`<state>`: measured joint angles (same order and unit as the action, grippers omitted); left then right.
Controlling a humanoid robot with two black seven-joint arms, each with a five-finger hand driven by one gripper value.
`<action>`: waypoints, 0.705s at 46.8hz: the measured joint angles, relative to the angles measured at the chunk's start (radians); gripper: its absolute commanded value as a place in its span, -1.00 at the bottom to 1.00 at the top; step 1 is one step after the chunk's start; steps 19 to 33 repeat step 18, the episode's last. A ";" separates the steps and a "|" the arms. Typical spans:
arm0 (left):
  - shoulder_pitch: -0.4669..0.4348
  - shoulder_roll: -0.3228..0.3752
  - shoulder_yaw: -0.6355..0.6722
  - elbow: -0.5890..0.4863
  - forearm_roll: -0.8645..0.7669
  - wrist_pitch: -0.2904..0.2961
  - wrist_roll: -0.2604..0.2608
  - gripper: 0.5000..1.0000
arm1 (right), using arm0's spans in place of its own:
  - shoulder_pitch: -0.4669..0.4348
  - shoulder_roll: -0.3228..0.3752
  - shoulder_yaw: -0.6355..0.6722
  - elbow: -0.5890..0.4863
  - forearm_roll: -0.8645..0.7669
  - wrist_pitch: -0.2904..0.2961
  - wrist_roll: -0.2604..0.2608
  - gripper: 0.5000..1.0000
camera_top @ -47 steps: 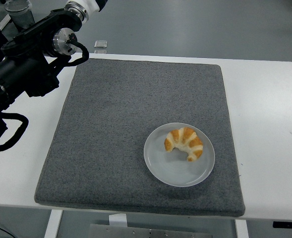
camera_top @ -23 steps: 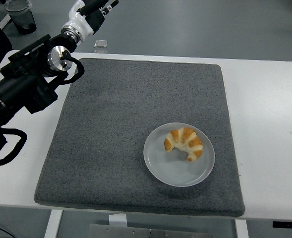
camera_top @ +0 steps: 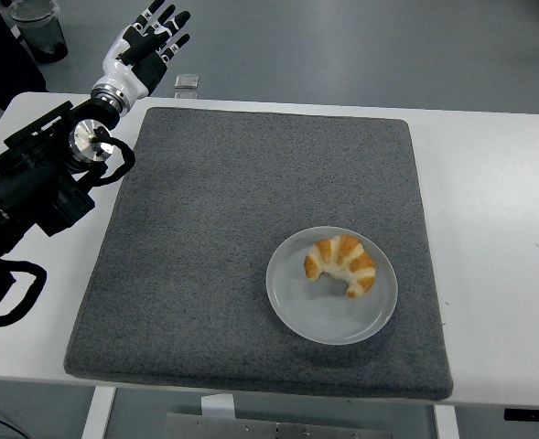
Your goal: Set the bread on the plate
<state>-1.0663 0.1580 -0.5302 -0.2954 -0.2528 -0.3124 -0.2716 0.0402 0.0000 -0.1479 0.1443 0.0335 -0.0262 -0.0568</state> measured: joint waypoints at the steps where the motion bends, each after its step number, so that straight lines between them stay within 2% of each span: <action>1: 0.001 0.000 0.000 0.000 0.000 0.000 0.000 0.93 | 0.003 0.000 0.000 0.000 0.000 0.000 0.000 0.73; 33: 0.015 0.000 -0.002 -0.002 -0.002 -0.017 -0.001 0.93 | 0.009 0.000 -0.002 -0.002 0.000 -0.001 0.000 0.72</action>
